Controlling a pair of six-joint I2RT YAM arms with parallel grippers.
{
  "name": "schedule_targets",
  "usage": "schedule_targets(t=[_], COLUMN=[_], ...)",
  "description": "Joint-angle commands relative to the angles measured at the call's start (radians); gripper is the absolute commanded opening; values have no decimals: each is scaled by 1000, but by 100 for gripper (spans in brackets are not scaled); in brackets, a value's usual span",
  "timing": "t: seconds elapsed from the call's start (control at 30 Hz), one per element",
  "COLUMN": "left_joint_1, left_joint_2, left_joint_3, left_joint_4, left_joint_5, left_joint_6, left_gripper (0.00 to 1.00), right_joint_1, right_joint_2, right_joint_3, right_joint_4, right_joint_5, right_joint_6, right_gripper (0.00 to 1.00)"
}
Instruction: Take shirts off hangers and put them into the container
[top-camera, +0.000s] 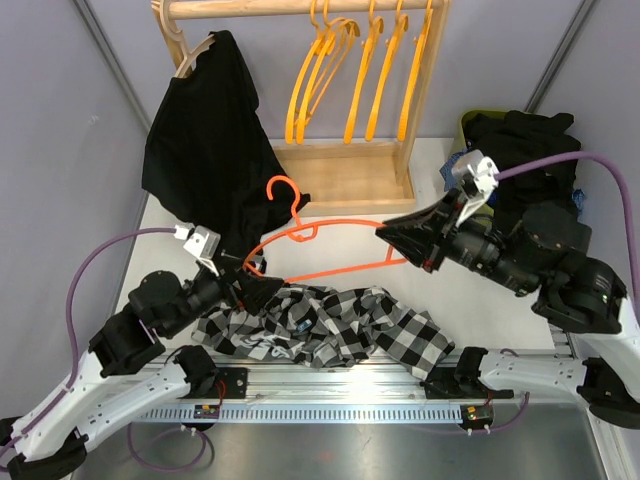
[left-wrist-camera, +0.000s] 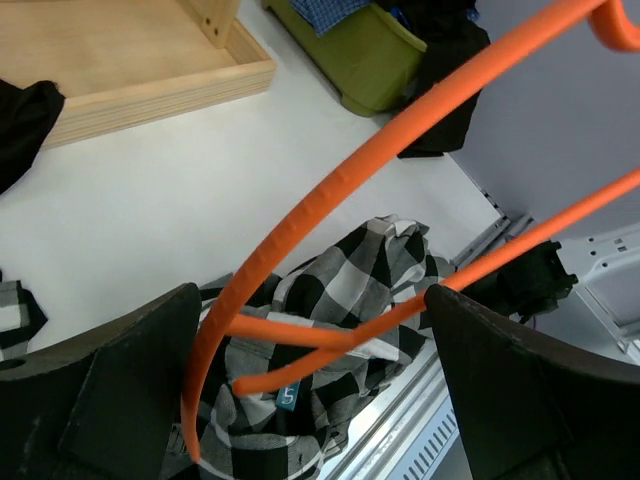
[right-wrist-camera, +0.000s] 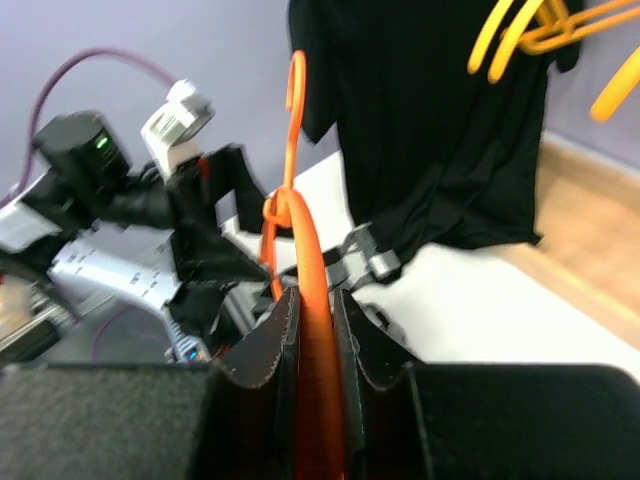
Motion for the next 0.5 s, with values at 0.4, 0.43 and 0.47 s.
schedule_targets(t=[0.4, 0.43, 0.47], left_joint_1=[-2, -2, -2], left_joint_2=[-219, -224, -228], left_joint_3=[99, 120, 129], left_joint_4=[-198, -198, -195], left_joint_5=[-79, -93, -101], left_joint_6=[-14, -10, -7], left_gripper=[99, 99, 99], right_joint_1=[2, 1, 2], right_joint_2=[360, 330, 311], right_joint_3=[195, 160, 145], right_joint_4=[144, 132, 109], right_joint_5=[266, 251, 232], right_joint_6=[-187, -180, -160], right_gripper=[0, 0, 0])
